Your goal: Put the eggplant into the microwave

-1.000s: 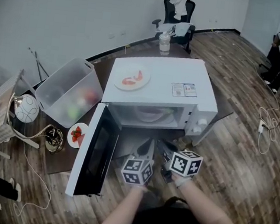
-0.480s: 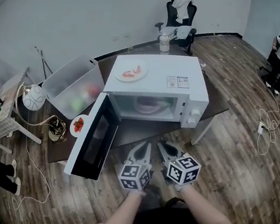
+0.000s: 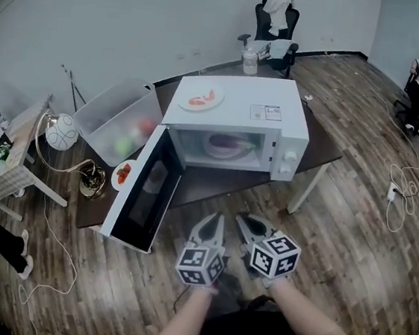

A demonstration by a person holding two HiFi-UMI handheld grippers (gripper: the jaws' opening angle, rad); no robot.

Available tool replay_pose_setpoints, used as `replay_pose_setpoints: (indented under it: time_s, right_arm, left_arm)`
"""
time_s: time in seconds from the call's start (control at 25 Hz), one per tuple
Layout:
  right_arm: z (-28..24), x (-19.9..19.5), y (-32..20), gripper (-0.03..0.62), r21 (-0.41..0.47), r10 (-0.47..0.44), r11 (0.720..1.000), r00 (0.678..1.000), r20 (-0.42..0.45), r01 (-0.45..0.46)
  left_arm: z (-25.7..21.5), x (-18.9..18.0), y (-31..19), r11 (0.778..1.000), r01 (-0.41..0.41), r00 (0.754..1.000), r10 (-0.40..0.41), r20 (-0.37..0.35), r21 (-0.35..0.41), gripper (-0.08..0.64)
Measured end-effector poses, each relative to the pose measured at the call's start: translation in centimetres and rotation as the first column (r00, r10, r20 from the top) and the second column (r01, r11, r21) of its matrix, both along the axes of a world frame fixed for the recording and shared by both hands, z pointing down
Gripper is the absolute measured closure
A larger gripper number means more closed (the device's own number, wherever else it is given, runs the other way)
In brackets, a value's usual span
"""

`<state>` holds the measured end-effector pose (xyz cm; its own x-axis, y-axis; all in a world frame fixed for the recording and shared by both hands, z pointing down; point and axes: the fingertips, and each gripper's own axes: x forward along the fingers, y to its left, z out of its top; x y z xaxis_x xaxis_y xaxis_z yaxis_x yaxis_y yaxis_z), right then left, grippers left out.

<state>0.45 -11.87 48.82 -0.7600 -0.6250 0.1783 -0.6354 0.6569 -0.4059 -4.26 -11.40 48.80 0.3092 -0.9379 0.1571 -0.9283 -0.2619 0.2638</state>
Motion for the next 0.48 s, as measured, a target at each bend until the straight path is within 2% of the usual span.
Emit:
replay_pose_setpoints:
  time_s: [0.48]
  right_arm:
    - [-0.5, 0.2, 4.2, 0.594, 0.011, -0.03, 0.999, 1.0, 0.009, 0.03]
  left_arm:
    - [-0.8, 0.8, 4.3, 1.0, 0.022, 1.0, -0.022, 0.022, 0.017, 0.56]
